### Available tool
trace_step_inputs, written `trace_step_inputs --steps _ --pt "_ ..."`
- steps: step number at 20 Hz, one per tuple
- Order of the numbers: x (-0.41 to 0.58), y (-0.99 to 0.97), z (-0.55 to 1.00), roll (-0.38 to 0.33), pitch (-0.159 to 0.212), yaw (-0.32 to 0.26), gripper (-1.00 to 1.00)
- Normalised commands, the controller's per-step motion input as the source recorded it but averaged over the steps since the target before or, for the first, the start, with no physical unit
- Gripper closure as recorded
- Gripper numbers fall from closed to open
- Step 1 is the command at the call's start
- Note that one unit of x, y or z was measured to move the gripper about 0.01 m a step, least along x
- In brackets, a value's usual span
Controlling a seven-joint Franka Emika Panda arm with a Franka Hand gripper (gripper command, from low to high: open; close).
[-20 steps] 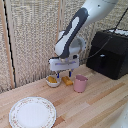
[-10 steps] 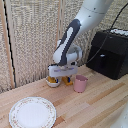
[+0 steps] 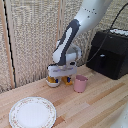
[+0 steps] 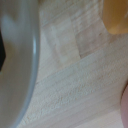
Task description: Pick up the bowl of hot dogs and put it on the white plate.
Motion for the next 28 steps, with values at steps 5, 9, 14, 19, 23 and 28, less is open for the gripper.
trace_step_inputs --steps 5,9,14,19,23,28 --pt "0.000 0.00 -0.07 0.000 0.057 0.007 1.00" --pt "0.000 0.00 -0.08 -0.006 0.057 0.007 1.00" --pt "0.000 0.00 -0.07 -0.018 0.057 0.004 1.00" --pt "0.005 0.00 0.11 -0.012 0.021 0.000 1.00" --pt "0.121 0.00 0.61 0.008 -0.001 -0.004 1.00" --pt "0.111 0.00 0.89 0.074 -0.026 0.000 1.00"
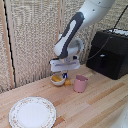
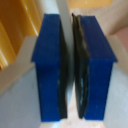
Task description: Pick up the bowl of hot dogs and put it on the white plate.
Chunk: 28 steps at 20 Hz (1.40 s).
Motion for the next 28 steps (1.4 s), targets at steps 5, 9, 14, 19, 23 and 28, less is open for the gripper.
trace_step_inputs --steps 5,9,14,19,23,28 --pt "0.007 0.06 0.79 0.141 0.000 0.000 1.00" --pt "-0.068 0.36 0.66 0.176 0.000 -0.004 1.00" --pt "-0.241 0.66 0.61 0.182 0.000 0.000 1.00" --pt "-0.282 0.73 0.45 0.184 -0.011 0.000 1.00" --pt "-0.316 0.77 0.28 0.144 -0.028 0.001 1.00" --pt "-0.366 0.69 0.10 0.127 -0.068 0.029 1.00"
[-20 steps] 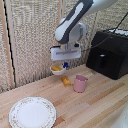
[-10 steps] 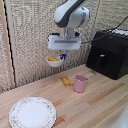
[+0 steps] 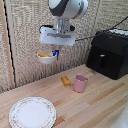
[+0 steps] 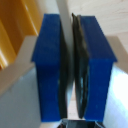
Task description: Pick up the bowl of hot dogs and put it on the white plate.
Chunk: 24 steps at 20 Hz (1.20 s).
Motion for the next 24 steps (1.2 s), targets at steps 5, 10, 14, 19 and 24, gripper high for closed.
trace_step_inputs --steps 5,10,14,19,24 --pt "-0.395 0.66 -0.12 0.085 -0.092 0.055 1.00" --pt "-0.345 0.62 -0.33 0.057 -0.074 0.084 1.00" --pt "-0.291 0.63 -0.44 0.024 -0.035 0.099 1.00" --pt "-0.269 0.58 -0.55 0.000 -0.015 0.118 1.00" --pt "-0.123 0.42 -0.65 -0.063 -0.032 0.139 1.00"
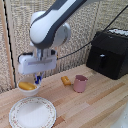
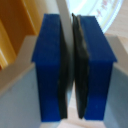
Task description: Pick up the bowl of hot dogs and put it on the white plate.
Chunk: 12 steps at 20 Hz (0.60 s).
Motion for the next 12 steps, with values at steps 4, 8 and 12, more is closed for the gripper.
trace_step_inputs --steps 4,8,12 --pt "-0.030 0.29 -0.69 -0.113 -0.024 0.124 1.00" --pt "0.000 0.03 -0.63 -0.193 -0.014 0.074 1.00" --pt "0.052 -0.09 -0.42 -0.200 -0.024 0.088 1.00"
